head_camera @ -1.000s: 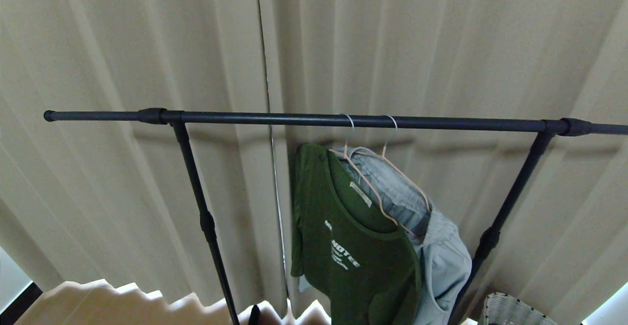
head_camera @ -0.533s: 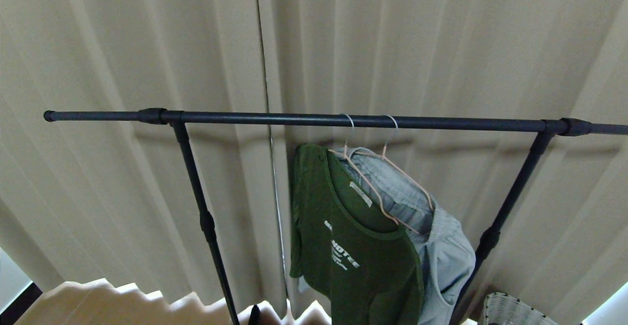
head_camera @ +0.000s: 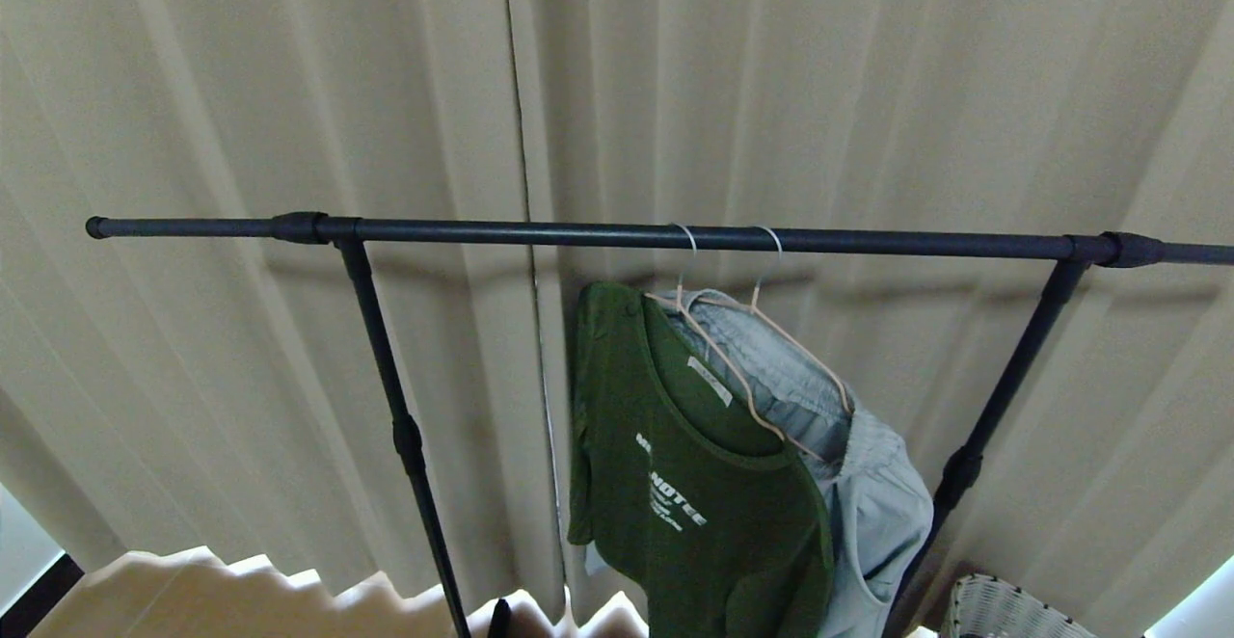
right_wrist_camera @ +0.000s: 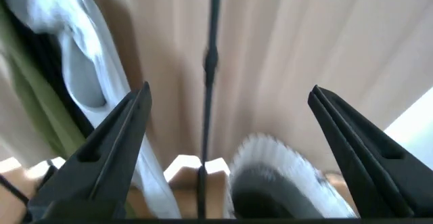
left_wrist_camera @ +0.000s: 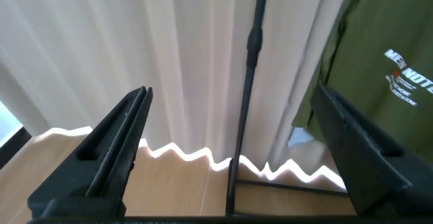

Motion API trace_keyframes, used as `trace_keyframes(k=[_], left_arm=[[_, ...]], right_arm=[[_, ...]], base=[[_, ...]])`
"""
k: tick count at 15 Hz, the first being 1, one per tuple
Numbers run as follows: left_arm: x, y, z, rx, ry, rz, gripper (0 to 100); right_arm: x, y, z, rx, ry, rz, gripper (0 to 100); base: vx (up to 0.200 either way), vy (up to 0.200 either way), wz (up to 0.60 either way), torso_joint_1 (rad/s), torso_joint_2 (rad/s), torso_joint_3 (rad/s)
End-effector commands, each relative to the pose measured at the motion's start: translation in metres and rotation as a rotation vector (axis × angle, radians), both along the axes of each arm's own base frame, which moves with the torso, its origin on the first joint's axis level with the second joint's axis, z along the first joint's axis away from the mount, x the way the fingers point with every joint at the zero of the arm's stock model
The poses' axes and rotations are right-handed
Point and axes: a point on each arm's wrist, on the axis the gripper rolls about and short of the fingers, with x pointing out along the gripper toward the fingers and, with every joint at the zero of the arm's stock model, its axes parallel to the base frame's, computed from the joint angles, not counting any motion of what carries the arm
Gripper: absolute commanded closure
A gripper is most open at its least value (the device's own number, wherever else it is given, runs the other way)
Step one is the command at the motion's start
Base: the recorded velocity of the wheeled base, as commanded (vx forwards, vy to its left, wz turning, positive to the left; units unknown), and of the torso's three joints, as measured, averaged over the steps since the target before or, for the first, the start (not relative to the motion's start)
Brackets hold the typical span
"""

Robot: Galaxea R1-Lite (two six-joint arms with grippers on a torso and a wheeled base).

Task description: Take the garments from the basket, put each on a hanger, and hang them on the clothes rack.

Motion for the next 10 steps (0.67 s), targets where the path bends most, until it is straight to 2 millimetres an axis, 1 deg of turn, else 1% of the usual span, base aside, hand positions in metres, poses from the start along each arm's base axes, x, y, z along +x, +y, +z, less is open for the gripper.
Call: trace_keyframes(k=[1,2,4,6,7,9,10], left_arm=[[0.0001,0.0001,0.0,-0.003,0.002,0.006,0],[0.0002,0.0001,0.0002,-0.003,0.0,0.006,0],[0.0001,-0.0001,0.0002,-0.005,-0.002,0.0,0],[-0.0021,-0.0001,-0.0005,-0.026,-0.033,-0.006,0],[-0.0029,0.0001,-0.0006,-0.03,-0.046,-0.012,0],[-0.0031,0.0001,-0.0006,-0.03,-0.047,-0.015,0],[-0.0031,0.0001,-0.0006,-0.03,-0.047,-0.014,0]], right_arm=[[-0.0047,-0.002,-0.0029,0.019,-0.054,0.03,0],[-0.0049,-0.0028,-0.0029,0.019,-0.052,-0.004,0],[-0.0047,-0.003,-0.0024,0.018,-0.05,-0.017,0],[-0.001,-0.0017,-0.0011,0.004,-0.004,-0.027,0],[0.0018,-0.0001,-0.0002,-0.008,0.034,-0.063,0],[0.0036,0.0045,0.0005,-0.017,0.086,-0.29,0],[0.0018,0.0059,-0.0002,-0.01,0.071,-0.346,0]], base=[[0.0,0.0,0.0,0.0,0.0,0.0],[0.0,0.0,0.0,0.0,0.0,0.0],[0.0,0.0,0.0,0.0,0.0,0.0],[0.0,0.0,0.0,0.0,0.0,0.0],[0.0,0.0,0.0,0.0,0.0,0.0],[0.0,0.0,0.0,0.0,0.0,0.0],[0.0,0.0,0.0,0.0,0.0,0.0]])
